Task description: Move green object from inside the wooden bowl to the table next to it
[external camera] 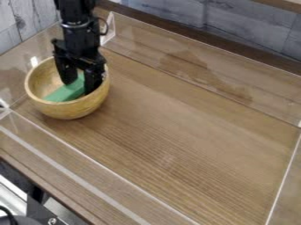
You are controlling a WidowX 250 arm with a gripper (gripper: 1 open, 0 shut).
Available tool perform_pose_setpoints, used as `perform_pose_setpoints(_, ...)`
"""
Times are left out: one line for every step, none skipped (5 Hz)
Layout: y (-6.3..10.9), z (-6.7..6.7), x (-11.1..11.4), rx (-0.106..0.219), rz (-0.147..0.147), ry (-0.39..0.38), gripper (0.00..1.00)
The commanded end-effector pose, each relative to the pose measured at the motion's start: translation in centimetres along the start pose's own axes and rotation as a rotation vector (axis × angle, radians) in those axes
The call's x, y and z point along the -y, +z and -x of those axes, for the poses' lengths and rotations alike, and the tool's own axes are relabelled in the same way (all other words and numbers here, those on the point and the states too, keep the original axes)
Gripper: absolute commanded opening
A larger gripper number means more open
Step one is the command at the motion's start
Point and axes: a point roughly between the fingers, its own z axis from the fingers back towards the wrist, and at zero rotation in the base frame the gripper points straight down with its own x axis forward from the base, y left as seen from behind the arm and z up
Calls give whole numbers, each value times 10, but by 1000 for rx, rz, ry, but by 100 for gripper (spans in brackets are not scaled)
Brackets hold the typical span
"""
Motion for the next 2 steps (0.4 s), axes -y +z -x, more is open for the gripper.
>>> perform_pose_setpoints(10,1,-12,44,-20,-16,100)
perform_pose_setpoints(7,7,-16,41,-15,-49,100)
